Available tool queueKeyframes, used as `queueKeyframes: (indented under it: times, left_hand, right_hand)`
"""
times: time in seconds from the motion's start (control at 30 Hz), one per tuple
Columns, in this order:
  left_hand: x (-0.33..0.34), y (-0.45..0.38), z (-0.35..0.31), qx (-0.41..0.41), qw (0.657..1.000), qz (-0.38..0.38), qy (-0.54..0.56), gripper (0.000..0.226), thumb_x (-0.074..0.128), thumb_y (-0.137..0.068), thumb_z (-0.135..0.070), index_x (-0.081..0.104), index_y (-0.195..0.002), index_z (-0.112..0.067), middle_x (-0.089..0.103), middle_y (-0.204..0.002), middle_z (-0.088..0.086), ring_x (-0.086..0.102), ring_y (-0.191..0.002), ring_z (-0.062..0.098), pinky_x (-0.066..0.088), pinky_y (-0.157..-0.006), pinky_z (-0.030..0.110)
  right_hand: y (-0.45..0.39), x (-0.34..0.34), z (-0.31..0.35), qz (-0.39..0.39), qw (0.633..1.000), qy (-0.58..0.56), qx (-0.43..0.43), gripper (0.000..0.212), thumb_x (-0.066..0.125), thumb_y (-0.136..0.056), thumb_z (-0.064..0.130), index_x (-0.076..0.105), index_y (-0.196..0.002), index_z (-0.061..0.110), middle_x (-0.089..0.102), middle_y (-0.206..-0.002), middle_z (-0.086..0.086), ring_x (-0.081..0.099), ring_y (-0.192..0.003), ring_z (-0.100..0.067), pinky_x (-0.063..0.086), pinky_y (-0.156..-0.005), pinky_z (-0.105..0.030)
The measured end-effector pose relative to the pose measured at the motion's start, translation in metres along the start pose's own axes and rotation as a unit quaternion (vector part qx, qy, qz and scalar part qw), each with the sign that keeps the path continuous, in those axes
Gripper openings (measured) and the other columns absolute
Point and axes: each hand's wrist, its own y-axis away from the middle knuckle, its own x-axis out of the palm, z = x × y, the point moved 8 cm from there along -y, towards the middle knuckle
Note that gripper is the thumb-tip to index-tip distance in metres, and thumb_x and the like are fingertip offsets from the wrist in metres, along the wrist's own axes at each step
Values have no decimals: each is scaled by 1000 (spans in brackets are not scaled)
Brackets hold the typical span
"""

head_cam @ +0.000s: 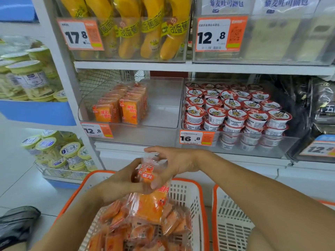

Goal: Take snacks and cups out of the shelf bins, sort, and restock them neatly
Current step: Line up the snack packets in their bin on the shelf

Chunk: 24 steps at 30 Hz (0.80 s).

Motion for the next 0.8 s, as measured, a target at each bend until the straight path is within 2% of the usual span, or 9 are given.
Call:
queueKeyframes:
  times: [0.13, 0.23, 0.3, 0.43, 0.5, 0.57, 0.63, 0.7, 0.8]
  left_hand:
    - [-36, 11, -30, 53, 993, -39, -93, 67, 86, -69, -40, 58, -130, -33, 70, -121, -9, 65, -112, 11, 51, -100, 38]
    - [-70, 21, -57, 99, 979, -101, -144, 49, 88, -71, -37, 70, -117, -32, 75, -102, -7, 69, -89, 9, 52, -82, 32]
    - [-89, 27, -78, 134, 965, -138, -177, 49, 86, -70, -42, 70, -116, -39, 75, -99, -12, 70, -89, 6, 52, -81, 28]
    - [-123, 28, -98, 183, 943, -193, -201, 62, 66, -73, -71, 59, -129, -45, 67, -118, -24, 62, -109, -5, 49, -90, 24]
    - [-145, 25, -102, 232, 936, -239, -115, 48, 54, -85, -55, 59, -130, -38, 65, -120, -22, 58, -112, -6, 45, -91, 14]
    - [-173, 20, -96, 253, 908, -327, -67, 37, 52, -84, -37, 60, -119, -40, 66, -113, -25, 58, -106, -10, 44, -87, 14]
    - [-195, 6, -80, 221, 882, -390, -145, 52, 53, -79, -33, 53, -131, -37, 61, -126, -16, 55, -116, 0, 43, -97, 27]
    - [-200, -18, -59, 175, 858, -386, -291, 80, 49, -77, -45, 38, -150, -17, 47, -145, 10, 40, -136, 27, 31, -112, 44]
    - [-196, -52, -24, 113, 819, -346, -444, 101, 37, -73, -70, 35, -152, -7, 43, -148, 17, 34, -139, 39, 25, -115, 55]
  right_hand:
    - [-4, -5, 33, -25, 998, 6, -57, 105, 87, -76, 9, 25, -156, 37, 36, -153, -6, 48, -125, -17, 57, -90, -30]
    - [-12, -22, 53, -75, 991, -14, -111, 91, 88, -75, 12, 38, -149, 30, 44, -144, 2, 51, -112, -3, 52, -79, -12]
    - [-17, -32, 63, -104, 983, -52, -144, 86, 89, -73, 12, 45, -145, 28, 48, -144, 5, 50, -117, -2, 49, -78, -8]
    - [-19, -57, 72, -191, 949, -156, -197, 84, 93, -64, 11, 54, -137, 25, 55, -141, 0, 55, -126, -16, 61, -79, -33]
    - [-11, -70, 77, -253, 922, -182, -228, 81, 96, -56, 19, 59, -128, 26, 60, -136, 2, 58, -124, -21, 62, -77, -42]
    - [3, -88, 83, -372, 883, -132, -256, 81, 98, -56, 28, 57, -125, 28, 63, -127, 11, 61, -119, -9, 58, -89, -38]
    - [17, -99, 92, -493, 824, -45, -277, 86, 97, -59, 30, 50, -131, 27, 59, -127, 17, 55, -121, 2, 48, -101, -23]
    - [17, -97, 104, -539, 787, 23, -299, 91, 96, -61, 30, 46, -137, 26, 53, -133, 16, 50, -126, 1, 40, -108, -20]
    - [-5, -85, 118, -538, 794, 89, -267, 94, 94, -62, 30, 41, -139, 24, 49, -129, 17, 45, -119, 6, 32, -101, -4]
